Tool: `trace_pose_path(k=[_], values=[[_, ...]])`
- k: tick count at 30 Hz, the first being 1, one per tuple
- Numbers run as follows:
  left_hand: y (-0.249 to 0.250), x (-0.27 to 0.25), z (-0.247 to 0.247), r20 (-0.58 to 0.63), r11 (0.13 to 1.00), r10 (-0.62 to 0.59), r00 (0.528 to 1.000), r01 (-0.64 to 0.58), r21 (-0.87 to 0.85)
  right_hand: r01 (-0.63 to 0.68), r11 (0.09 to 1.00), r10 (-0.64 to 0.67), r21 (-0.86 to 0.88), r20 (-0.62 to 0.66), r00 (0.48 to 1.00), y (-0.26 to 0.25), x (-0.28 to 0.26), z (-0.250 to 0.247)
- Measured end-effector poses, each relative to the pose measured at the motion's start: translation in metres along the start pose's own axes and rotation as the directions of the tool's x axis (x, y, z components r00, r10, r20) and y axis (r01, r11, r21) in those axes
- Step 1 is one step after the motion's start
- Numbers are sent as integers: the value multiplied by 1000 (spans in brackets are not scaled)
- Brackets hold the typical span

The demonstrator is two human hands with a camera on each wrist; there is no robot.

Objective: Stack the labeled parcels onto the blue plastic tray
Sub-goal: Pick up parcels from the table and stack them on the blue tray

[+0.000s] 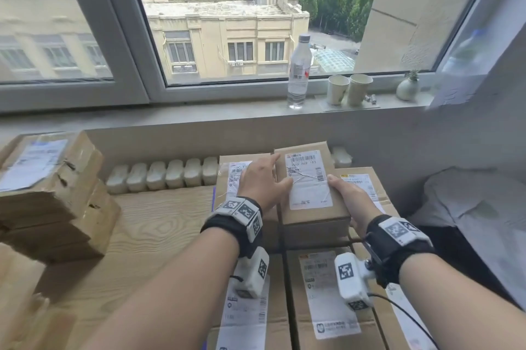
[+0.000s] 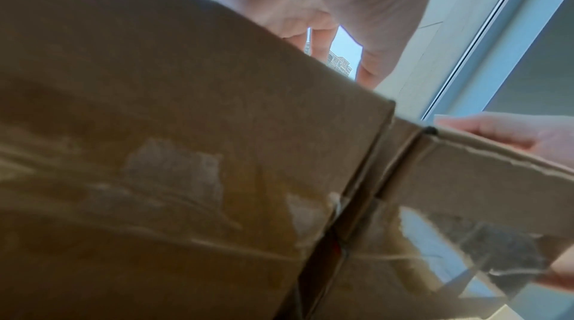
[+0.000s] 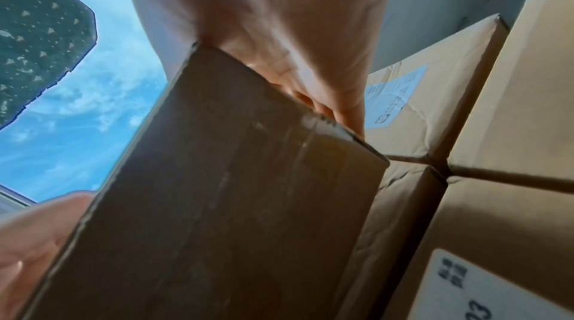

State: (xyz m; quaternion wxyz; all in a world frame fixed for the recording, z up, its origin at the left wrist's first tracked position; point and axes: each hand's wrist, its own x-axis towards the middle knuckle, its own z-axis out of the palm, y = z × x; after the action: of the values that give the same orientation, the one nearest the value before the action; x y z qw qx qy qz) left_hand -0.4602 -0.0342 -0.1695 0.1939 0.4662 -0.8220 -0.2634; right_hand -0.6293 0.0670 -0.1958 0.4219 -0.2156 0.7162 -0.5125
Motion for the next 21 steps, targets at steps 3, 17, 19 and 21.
trace_pose_path(k=[3,17,19,21], values=[[0,1,5,-35,998,30,999,-28,55,-25,1000,24,6,32,999,3,6,2],[-2,1,14,-40,991,4,999,1,137,-104,990,111,-99,70,991,1,7,1],[-1,1,14,-39,989,-4,999,9,145,-79,978,90,-195,50,995,0,9,2],[0,0,14,-34,988,-10,999,15,151,-71,961,85,-266,43,995,-1,8,2]])
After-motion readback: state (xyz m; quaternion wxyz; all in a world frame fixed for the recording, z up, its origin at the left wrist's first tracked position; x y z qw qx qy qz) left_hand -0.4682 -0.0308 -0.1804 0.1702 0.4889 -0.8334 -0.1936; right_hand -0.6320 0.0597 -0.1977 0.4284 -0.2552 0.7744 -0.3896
